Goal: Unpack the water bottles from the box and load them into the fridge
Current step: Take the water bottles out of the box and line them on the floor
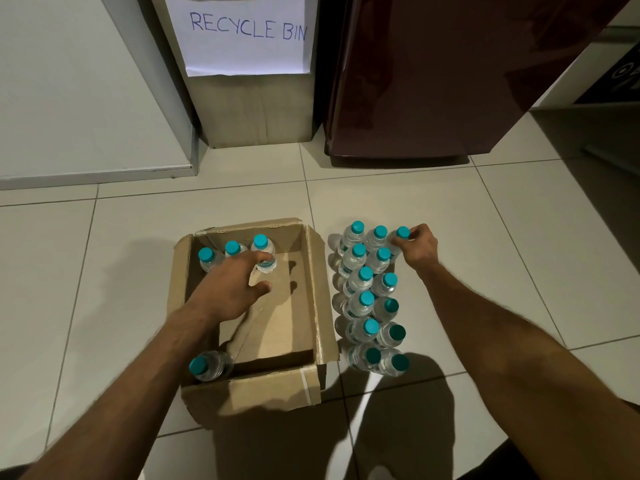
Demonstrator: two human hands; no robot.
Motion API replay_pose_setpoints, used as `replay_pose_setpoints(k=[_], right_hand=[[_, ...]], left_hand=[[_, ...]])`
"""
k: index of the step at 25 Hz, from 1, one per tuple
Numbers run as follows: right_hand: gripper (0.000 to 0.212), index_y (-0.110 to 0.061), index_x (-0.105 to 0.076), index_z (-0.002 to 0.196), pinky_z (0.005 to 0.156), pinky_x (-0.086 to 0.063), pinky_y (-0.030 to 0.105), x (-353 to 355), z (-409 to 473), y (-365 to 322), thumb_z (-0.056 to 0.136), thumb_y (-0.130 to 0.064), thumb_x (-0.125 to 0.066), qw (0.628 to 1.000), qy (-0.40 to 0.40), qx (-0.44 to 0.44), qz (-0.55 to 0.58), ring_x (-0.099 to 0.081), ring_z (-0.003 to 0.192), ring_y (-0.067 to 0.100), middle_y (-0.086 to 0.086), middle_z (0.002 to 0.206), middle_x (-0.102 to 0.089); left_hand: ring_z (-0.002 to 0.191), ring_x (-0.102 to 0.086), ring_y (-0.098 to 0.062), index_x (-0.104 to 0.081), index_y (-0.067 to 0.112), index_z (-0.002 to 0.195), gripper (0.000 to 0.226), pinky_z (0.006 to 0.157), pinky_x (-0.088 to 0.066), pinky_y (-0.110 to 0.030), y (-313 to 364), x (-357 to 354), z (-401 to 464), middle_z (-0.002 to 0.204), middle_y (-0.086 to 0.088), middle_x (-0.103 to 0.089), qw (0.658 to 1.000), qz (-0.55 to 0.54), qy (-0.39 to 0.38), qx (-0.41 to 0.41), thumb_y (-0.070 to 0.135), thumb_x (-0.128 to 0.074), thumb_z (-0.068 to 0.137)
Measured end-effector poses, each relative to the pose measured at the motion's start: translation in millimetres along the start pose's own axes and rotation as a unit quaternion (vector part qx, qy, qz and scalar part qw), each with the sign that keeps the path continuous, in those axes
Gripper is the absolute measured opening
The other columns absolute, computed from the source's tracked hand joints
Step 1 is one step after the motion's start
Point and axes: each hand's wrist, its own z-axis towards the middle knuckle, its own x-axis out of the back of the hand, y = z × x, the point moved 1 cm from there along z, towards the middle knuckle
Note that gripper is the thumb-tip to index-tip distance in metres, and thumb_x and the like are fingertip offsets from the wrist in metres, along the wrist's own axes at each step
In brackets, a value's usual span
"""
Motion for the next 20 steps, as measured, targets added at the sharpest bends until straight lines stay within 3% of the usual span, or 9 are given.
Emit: replay_pose_setpoints(k=[4, 6, 8, 11, 13, 15, 17, 20], right_hand=[[0.038, -0.009, -0.051, 0.114, 0.075, -0.044, 0.029, -1, -1, 7, 0.090, -0.029, -0.072, 1.000, -0.016, 0.010, 0.004, -0.055, 0.092, 0.020, 0.008, 0.109, -0.058], [0.040, -0.009, -0.053, 0.117, 0.079, -0.049, 0.034, 2, -2, 5, 0.088, -0.029, -0.073, 1.000, 0.000, 0.022, 0.013, -0.058, 0.099, 0.023, 0.009, 0.114, -0.059], [0.041, -0.012, -0.055, 0.120, 0.089, -0.053, 0.038, 2, -11, -4, 0.087, -0.028, -0.074, 0.996, 0.067, 0.054, 0.038, -0.059, 0.108, 0.028, 0.010, 0.122, -0.058], [0.033, -0.018, -0.055, 0.121, 0.087, -0.052, 0.027, -4, -48, -31, 0.091, -0.025, -0.067, 0.980, 0.125, 0.116, 0.105, -0.057, 0.107, 0.018, 0.001, 0.125, -0.057], [0.029, -0.023, -0.056, 0.120, 0.082, -0.049, 0.018, -13, -82, -54, 0.092, -0.021, -0.065, 0.971, 0.112, 0.162, 0.139, -0.055, 0.103, 0.011, -0.008, 0.122, -0.056], [0.028, -0.025, -0.057, 0.119, 0.082, -0.051, 0.017, -28, -113, -68, 0.093, -0.019, -0.064, 0.966, 0.077, 0.184, 0.167, -0.055, 0.103, 0.009, -0.010, 0.121, -0.056], [0.026, -0.024, -0.059, 0.118, 0.079, -0.054, 0.019, -42, -140, -76, 0.093, -0.016, -0.063, 0.961, 0.038, 0.189, 0.198, -0.056, 0.105, 0.009, -0.007, 0.120, -0.057], [0.020, -0.022, -0.063, 0.110, 0.075, -0.054, 0.019, -56, -178, -86, 0.094, -0.011, -0.061, 0.953, -0.039, 0.211, 0.213, -0.059, 0.098, 0.000, -0.010, 0.108, -0.062]], left_hand=[[0.117, -0.059, -0.022, -0.049, 0.021, 0.138, 0.053, 0.099, -0.051, -0.041, -21, 1, 4, 0.137, -0.005, -0.058, 0.992, 0.072, -0.009, 0.105, 0.025, -0.071, 0.090], [0.102, -0.062, -0.017, -0.057, 0.019, 0.124, 0.038, 0.092, -0.053, -0.035, -29, 1, -1, 0.118, 0.000, -0.064, 0.980, 0.100, -0.067, 0.157, 0.022, -0.071, 0.089], [0.092, -0.061, -0.014, -0.062, 0.016, 0.113, 0.028, 0.085, -0.053, -0.030, -36, -5, -14, 0.102, 0.003, -0.062, 0.961, 0.130, -0.141, 0.198, 0.023, -0.072, 0.088], [0.092, -0.059, -0.016, -0.059, 0.010, 0.125, 0.041, 0.077, -0.052, -0.025, -45, -24, -27, 0.101, -0.001, -0.060, 0.931, 0.158, -0.235, 0.230, 0.022, -0.072, 0.088], [0.107, -0.059, -0.021, -0.051, 0.010, 0.135, 0.057, 0.092, -0.054, -0.034, -49, -35, -30, 0.116, -0.005, -0.061, 0.906, 0.194, -0.295, 0.233, 0.019, -0.076, 0.084], [0.112, -0.057, -0.023, -0.047, 0.011, 0.138, 0.062, 0.096, -0.052, -0.038, -53, -44, -30, 0.122, -0.006, -0.059, 0.896, 0.208, -0.317, 0.233, 0.015, -0.075, 0.083], [0.109, -0.056, -0.022, -0.046, 0.011, 0.137, 0.063, 0.087, -0.054, -0.035, -53, -45, -29, 0.123, -0.006, -0.059, 0.895, 0.198, -0.333, 0.222, 0.010, -0.074, 0.081], [0.099, -0.059, -0.020, -0.052, 0.015, 0.126, 0.045, 0.072, -0.053, -0.031, -44, -30, -21, 0.115, -0.003, -0.061, 0.912, 0.113, -0.335, 0.207, 0.012, -0.071, 0.085]])
